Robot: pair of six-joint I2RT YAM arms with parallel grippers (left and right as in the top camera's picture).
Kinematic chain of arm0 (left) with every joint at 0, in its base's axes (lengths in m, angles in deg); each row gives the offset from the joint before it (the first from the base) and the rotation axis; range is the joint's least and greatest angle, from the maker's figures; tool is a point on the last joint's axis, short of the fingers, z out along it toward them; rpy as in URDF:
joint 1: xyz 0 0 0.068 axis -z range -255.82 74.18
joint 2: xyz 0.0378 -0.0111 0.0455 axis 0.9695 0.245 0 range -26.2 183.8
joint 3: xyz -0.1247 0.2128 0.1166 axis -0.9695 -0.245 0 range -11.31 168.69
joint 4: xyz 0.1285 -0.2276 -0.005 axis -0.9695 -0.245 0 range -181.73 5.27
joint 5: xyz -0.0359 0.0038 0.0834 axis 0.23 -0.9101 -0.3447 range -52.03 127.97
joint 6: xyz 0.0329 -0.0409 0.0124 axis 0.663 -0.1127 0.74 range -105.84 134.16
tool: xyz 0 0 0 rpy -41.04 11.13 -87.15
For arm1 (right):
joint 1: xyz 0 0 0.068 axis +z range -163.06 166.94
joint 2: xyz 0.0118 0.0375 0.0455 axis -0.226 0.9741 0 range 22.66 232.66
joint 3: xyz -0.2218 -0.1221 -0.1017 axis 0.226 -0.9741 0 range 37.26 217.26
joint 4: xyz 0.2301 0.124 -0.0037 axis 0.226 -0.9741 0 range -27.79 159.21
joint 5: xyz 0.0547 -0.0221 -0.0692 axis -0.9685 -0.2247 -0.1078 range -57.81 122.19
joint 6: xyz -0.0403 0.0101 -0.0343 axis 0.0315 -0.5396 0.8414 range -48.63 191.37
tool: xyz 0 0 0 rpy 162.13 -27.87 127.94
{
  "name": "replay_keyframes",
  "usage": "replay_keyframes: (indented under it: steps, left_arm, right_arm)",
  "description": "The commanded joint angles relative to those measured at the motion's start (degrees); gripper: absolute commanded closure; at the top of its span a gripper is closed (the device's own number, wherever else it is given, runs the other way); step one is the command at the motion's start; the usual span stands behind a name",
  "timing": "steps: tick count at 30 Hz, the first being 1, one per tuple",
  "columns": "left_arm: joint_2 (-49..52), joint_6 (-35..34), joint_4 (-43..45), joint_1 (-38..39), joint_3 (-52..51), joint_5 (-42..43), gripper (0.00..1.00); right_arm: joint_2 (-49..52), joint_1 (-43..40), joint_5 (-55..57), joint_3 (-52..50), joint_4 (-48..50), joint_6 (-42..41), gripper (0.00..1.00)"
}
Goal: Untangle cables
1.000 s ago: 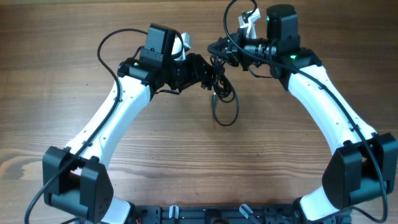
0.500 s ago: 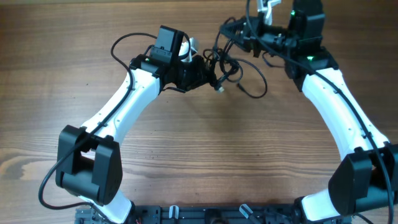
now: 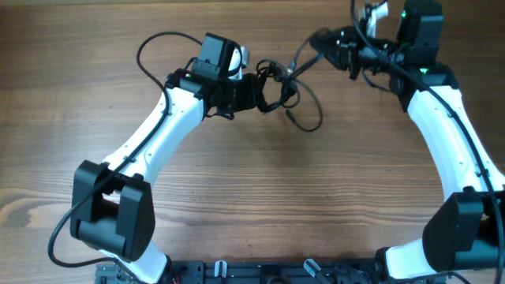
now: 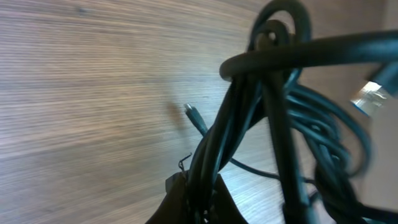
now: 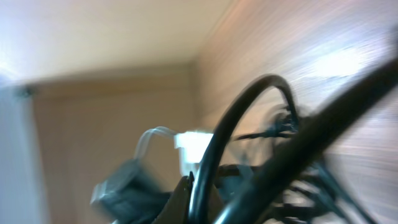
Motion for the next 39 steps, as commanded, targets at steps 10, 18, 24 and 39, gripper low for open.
replay_keyframes:
  steps: [10, 18, 24, 39]
  left_arm:
    - [-25.4, 7.5, 1.9, -8.4, -1.8, -7.4, 0.96]
    - [-29.4, 7.5, 1.1, -8.4, -1.8, -7.4, 0.96]
    - [-27.4, 7.8, -3.6, -8.3, -1.8, -5.4, 0.96]
    - [-18.6, 26.8, -5.4, -8.3, -1.8, 15.8, 0.96]
  right_arm:
    - [-3.9, -1.7, 46.8, 2.6, -27.8, 29.8, 0.96]
    - [-3.9, -1.7, 29.6, 2.6, -31.3, 47.8, 0.95]
    - [-4.1, -1.7, 8.9, 3.3, -29.6, 55.9, 0.52]
    - [-4.1, 8.0, -0.4, 8.8, -21.6, 51.8, 0.47]
